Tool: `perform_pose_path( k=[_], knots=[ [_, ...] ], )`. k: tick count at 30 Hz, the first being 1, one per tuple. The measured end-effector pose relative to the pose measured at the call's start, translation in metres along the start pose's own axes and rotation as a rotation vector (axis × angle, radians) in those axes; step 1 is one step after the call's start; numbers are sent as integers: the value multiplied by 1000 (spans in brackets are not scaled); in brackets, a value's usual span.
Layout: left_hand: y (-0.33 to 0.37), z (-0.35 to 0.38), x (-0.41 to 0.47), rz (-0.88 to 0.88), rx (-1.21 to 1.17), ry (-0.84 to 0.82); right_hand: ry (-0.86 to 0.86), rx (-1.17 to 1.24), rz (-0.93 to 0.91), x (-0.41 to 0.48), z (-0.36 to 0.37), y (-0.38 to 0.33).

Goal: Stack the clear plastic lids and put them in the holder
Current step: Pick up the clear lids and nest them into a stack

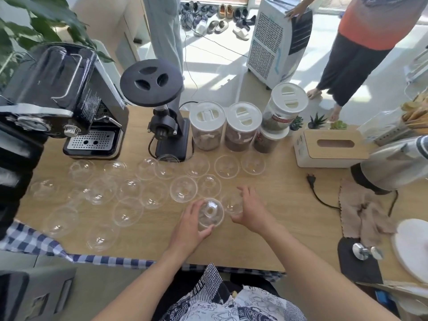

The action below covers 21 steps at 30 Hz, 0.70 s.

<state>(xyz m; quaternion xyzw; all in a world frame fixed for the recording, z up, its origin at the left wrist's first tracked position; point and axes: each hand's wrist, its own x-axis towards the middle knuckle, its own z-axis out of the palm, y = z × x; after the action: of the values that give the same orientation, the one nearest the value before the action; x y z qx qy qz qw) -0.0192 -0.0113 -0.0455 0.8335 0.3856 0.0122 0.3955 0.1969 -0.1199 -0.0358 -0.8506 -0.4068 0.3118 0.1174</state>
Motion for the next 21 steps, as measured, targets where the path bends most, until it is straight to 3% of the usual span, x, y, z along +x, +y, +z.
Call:
perform_pose_path(
  k=[7, 10, 14, 21],
  knots=[
    [-3, -12, 1, 39, -10, -26, -26, -581, -110, -7, -16, -21],
    [-8, -20, 1, 29, -55, 45, -111, -641, -73, -8, -19, -26],
    [-24, -39, 8, 18, -30, 189, -251, -395, 21, -11, -27, -29],
    [-31, -40, 5, 157, -12, 31, -307, 283, 113, -30, -39, -32]
  ],
)
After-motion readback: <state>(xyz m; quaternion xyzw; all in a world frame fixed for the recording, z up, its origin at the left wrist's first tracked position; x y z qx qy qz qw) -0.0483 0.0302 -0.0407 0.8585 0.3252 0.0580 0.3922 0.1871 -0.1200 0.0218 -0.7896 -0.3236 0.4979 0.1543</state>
